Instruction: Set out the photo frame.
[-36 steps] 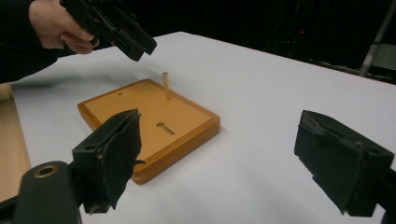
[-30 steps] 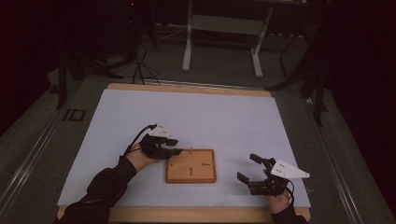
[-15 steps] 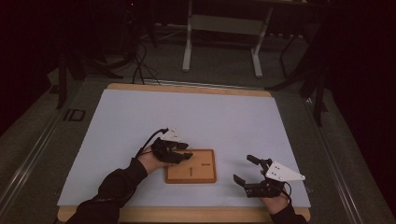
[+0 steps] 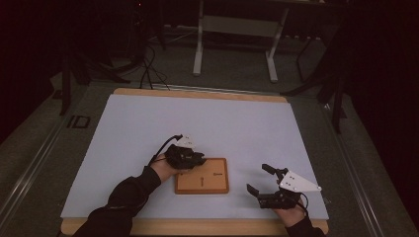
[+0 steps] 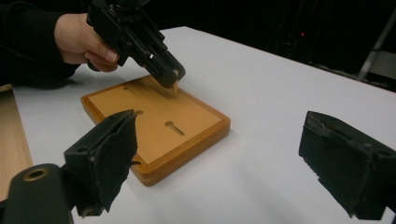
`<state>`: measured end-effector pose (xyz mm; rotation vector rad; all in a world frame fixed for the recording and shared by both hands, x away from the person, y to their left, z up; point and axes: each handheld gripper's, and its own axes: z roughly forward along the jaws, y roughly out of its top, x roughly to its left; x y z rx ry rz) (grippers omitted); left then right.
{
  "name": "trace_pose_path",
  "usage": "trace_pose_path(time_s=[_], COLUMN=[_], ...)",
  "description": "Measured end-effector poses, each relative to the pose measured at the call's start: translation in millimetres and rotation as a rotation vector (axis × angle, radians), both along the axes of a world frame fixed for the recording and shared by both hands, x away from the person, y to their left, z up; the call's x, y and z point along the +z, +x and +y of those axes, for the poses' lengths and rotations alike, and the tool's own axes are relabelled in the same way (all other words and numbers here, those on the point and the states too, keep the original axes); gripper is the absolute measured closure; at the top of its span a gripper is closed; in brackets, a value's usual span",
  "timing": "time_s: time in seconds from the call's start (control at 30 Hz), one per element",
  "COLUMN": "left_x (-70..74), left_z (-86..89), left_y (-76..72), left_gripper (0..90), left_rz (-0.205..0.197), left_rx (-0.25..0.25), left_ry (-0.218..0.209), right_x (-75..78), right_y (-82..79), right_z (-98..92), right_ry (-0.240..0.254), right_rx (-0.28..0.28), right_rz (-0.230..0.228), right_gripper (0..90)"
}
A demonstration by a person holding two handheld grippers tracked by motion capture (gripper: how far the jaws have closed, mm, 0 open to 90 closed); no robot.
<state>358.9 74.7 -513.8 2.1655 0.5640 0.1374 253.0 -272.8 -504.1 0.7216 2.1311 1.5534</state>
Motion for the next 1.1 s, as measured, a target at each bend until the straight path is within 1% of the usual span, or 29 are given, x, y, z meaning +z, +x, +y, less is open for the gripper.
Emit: trace_pose_path(time_s=[0.07, 0.1, 0.2, 0.33, 0.43, 0.63, 0.87, 0.97, 1.1], left_x=[-0.2, -0.2, 0.0, 0.3, -0.6, -0.9, -0.4, -0.8, -0.7], left_z=[-2.4, -3.0, -2.4, -3.2, -2.8, -1.9, -1.8, -1.2, -0.2], left_y=[-0.3, 0.2, 1.4, 1.1, 1.4, 4.7, 8.3, 10.0, 14.0], left_gripper=[76.1, 78.0, 81.7, 82.4, 83.0, 83.5, 83.5, 83.4, 83.4], left_rz=[-0.011, -0.013, -0.011, -0.023, -0.026, -0.01, 0.013, 0.028, 0.049], left_rx=[0.005, 0.011, 0.01, 0.009, 0.006, -0.011, -0.023, -0.025, -0.035], left_ry=[0.005, 0.005, 0.008, 0.02, 0.013, 0.007, 0.007, -0.004, -0.012], right_x=[-1.1, -1.2, -1.1, -1.2, -1.1, -2.5, -2.7, -2.2, -1.5], right_y=[0.8, 1.2, 1.2, 0.8, 0.6, 0.8, 0.1, -1.3, -3.4], right_z=[0.1, 0.4, 0.8, 1.2, 2.0, 5.5, 10.2, 12.4, 18.4], right_ry=[-0.003, -0.005, -0.008, -0.009, -0.016, -0.045, -0.068, -0.086, -0.136], right_rx=[0.0, -0.001, -0.004, 0.001, 0.002, 0.008, 0.029, 0.035, 0.054], right_rz=[0.007, 0.009, 0.01, 0.006, 0.002, 0.01, 0.0, -0.016, -0.031], right_gripper=[11.1, 11.0, 11.1, 11.1, 11.1, 11.5, 13.2, 13.2, 13.2])
